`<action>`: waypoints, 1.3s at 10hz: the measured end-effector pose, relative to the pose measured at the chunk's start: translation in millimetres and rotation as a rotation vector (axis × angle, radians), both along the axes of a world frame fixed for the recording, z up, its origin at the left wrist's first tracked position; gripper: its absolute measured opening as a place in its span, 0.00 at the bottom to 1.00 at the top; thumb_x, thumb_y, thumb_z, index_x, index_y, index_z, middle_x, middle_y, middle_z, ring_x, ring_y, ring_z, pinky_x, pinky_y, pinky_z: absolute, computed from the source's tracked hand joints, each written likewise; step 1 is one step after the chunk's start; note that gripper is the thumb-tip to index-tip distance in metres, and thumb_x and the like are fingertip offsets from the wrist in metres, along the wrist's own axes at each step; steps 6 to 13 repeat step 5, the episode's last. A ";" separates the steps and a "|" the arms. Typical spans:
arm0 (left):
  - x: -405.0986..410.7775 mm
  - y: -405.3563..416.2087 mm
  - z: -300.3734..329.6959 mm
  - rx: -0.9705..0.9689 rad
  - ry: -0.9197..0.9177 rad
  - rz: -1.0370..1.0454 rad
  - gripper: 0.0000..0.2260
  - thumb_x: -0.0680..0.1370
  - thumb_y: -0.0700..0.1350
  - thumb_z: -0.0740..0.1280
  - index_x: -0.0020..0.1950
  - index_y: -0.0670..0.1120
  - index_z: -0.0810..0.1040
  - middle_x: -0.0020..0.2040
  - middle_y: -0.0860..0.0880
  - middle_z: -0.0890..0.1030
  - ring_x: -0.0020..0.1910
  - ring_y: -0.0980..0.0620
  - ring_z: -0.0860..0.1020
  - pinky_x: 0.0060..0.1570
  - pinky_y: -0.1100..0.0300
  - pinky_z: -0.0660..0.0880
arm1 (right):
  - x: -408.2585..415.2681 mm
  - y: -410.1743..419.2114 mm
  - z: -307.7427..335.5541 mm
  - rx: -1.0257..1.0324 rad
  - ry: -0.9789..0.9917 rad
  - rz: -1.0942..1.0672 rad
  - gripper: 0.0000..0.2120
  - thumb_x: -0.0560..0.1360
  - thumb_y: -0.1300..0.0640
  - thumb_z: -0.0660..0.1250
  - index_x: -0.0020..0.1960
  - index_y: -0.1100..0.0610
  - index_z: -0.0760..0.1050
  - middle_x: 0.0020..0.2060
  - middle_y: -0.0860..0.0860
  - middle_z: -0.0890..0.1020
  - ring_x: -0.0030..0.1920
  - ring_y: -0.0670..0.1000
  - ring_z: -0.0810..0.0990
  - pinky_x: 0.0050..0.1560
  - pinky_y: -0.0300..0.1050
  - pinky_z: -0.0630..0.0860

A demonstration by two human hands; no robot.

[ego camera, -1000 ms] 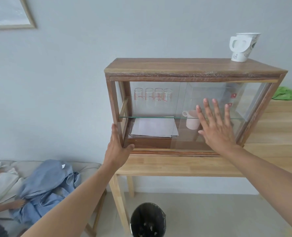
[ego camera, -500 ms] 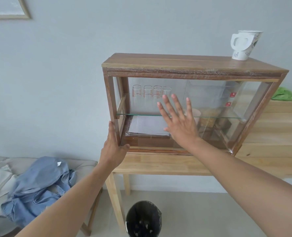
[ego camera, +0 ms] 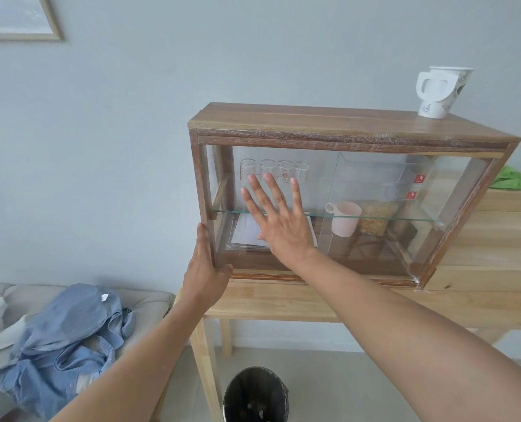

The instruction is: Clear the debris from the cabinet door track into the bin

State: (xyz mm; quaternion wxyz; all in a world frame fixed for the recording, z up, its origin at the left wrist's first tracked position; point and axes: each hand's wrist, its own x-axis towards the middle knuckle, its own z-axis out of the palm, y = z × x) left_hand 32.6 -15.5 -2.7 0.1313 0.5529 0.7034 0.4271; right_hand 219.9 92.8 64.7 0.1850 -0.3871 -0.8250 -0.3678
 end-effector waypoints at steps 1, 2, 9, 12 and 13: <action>1.5 -0.4 1.0 -0.001 0.004 0.004 0.55 0.75 0.45 0.73 0.75 0.74 0.29 0.85 0.57 0.54 0.78 0.44 0.65 0.67 0.46 0.70 | -6.4 -3.8 2.0 -0.006 -0.019 -0.045 0.65 0.72 0.49 0.84 0.89 0.54 0.39 0.89 0.56 0.41 0.89 0.64 0.42 0.82 0.77 0.37; -1.8 -2.5 5.3 -0.075 0.027 -0.005 0.54 0.76 0.43 0.72 0.78 0.70 0.30 0.85 0.55 0.55 0.77 0.41 0.67 0.66 0.44 0.71 | -4.4 -8.6 5.5 -0.012 -0.041 -0.055 0.62 0.73 0.50 0.82 0.89 0.55 0.39 0.89 0.57 0.41 0.89 0.64 0.42 0.83 0.77 0.39; 2.4 -25.6 68.6 -0.376 0.492 0.111 0.40 0.81 0.48 0.64 0.85 0.50 0.41 0.85 0.46 0.48 0.83 0.40 0.49 0.74 0.37 0.60 | 34.8 -52.7 49.1 -0.214 -0.071 0.002 0.40 0.85 0.47 0.66 0.89 0.55 0.49 0.89 0.57 0.47 0.89 0.62 0.45 0.85 0.72 0.51; 2.4 -25.6 68.6 -0.376 0.492 0.111 0.40 0.81 0.48 0.64 0.85 0.50 0.41 0.85 0.46 0.48 0.83 0.40 0.49 0.74 0.37 0.60 | 34.8 -52.7 49.1 -0.214 -0.071 0.002 0.40 0.85 0.47 0.66 0.89 0.55 0.49 0.89 0.57 0.47 0.89 0.62 0.45 0.85 0.72 0.51; 2.4 -25.6 68.6 -0.376 0.492 0.111 0.40 0.81 0.48 0.64 0.85 0.50 0.41 0.85 0.46 0.48 0.83 0.40 0.49 0.74 0.37 0.60 | 34.8 -52.7 49.1 -0.214 -0.071 0.002 0.40 0.85 0.47 0.66 0.89 0.55 0.49 0.89 0.57 0.47 0.89 0.62 0.45 0.85 0.72 0.51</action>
